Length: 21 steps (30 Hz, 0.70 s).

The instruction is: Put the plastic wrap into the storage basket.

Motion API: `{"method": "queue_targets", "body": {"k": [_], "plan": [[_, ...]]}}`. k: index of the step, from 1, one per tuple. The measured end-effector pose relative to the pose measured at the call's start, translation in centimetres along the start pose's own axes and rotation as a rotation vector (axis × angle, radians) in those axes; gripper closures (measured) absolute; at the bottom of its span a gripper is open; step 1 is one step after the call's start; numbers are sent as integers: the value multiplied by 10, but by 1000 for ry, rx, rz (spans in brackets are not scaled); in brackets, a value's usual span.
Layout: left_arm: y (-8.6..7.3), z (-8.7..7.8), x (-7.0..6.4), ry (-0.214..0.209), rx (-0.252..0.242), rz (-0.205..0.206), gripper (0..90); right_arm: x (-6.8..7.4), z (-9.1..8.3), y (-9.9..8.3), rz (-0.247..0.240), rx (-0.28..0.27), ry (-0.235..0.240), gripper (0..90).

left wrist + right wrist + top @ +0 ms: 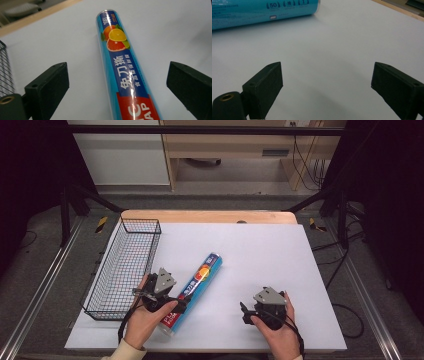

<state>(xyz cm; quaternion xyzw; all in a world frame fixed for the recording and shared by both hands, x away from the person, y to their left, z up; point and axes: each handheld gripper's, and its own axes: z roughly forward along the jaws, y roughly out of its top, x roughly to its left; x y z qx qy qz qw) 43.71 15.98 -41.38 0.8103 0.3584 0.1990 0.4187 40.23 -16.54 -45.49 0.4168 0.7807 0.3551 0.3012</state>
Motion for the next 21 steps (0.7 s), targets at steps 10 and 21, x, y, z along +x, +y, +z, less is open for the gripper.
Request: {"method": "queue_targets", "body": {"k": [10,21], "plan": [[-10,6,9,-21,46,-61,61,0,1,-1,-4,-9,-11,98],[6,6,0,-51,172,2,68,8,2,-3,-4,12,-9,94]]}}
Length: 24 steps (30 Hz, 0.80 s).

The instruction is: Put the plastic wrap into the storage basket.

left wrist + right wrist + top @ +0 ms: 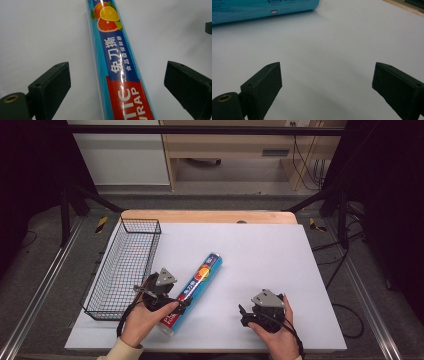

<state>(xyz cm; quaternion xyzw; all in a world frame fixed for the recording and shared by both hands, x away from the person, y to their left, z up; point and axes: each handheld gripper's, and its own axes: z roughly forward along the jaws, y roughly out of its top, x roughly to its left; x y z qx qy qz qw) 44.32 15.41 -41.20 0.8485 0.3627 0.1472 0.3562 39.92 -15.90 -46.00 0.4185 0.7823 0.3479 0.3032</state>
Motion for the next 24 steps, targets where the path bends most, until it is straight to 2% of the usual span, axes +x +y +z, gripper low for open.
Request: {"method": "queue_targets", "body": {"k": [3,7,10,12,15,17,18,19,20,24], "plan": [[8,3,-2,19,50,22,68,1,0,2,0,-6,12,95],[17,4,-1,52,82,45,68,1,-2,0,-4,11,33,97],[21,5,-1,68,135,51,69,-1,-2,-1,-4,15,42,99],[25,6,0,72,186,67,69,-3,-2,-2,13,22,46,99],[31,8,1,64,240,57,73,-7,-3,-2,38,21,43,94],[34,9,0,78,268,75,74,-8,-3,-3,25,17,41,93],[35,11,-2,82,278,87,74,-8,-4,-2,49,26,50,90],[37,12,-4,75,287,93,73,-9,-3,-3,28,17,47,82],[38,13,-6,61,288,91,74,-8,-4,-3,33,21,52,81],[41,18,-11,57,284,108,67,-9,-2,-4,32,32,53,80]]}}
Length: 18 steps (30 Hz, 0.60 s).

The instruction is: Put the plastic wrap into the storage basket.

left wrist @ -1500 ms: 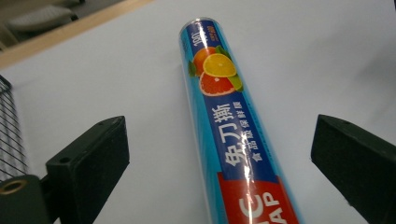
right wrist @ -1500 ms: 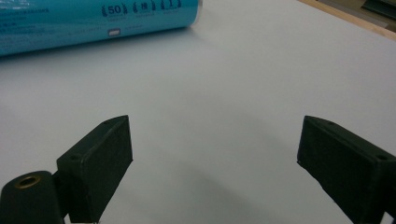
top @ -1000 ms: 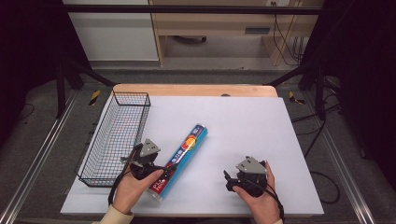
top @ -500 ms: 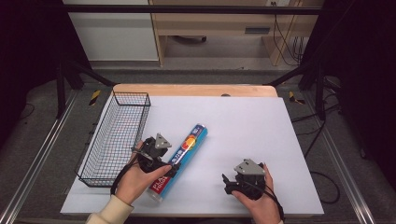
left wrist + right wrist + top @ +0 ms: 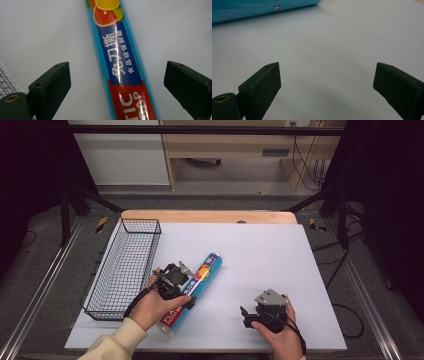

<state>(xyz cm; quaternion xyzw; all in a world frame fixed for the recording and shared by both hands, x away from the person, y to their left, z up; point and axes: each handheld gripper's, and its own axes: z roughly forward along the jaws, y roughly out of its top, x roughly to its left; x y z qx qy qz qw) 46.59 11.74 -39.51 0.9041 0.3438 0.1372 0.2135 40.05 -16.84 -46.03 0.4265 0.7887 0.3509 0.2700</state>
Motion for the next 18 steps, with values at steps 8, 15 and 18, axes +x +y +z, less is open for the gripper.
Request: {"method": "queue_targets", "body": {"k": [8,15,18], "plan": [[7,18,1,-24,67,-13,85,-1,1,-2,0,16,5,83],[11,24,7,-38,78,-39,131,0,2,-1,8,19,16,84],[11,28,9,-50,88,-53,123,0,1,-1,16,22,21,84]]}}
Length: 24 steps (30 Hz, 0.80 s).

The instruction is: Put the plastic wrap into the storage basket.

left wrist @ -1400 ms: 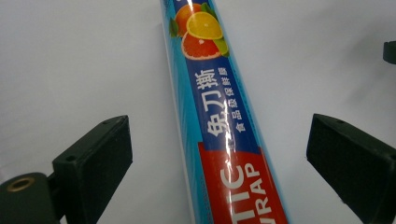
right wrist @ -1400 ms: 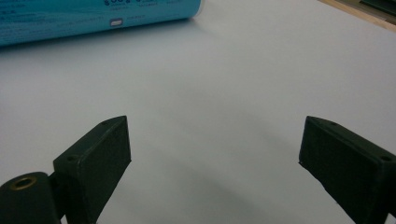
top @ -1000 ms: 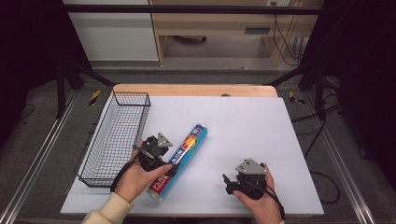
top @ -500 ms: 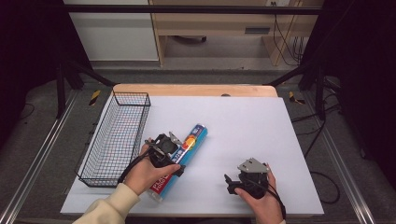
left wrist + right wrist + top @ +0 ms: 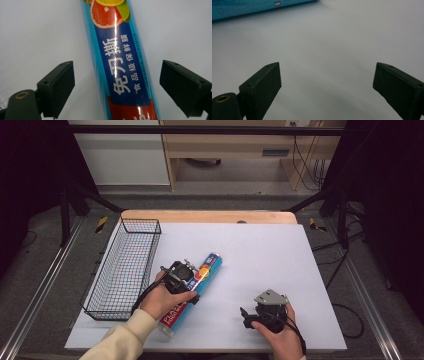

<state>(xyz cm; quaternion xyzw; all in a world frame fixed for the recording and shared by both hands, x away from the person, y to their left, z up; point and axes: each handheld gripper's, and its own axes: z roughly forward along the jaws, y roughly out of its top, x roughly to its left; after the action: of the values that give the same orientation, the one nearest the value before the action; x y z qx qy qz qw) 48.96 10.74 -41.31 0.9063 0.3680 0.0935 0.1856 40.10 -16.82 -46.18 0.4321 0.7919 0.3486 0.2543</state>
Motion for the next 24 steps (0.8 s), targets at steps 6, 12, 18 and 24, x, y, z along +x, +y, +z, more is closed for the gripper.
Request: {"method": "queue_targets", "body": {"k": [6,12,18,24], "plan": [[2,8,0,-14,32,-1,118,0,1,0,-4,3,3,84],[-1,15,2,-34,57,-28,128,1,1,0,-3,8,8,84],[-6,23,3,-38,87,-31,139,0,1,0,-13,6,10,84],[-7,28,1,-56,101,-39,181,0,2,-1,-17,7,11,84]]}}
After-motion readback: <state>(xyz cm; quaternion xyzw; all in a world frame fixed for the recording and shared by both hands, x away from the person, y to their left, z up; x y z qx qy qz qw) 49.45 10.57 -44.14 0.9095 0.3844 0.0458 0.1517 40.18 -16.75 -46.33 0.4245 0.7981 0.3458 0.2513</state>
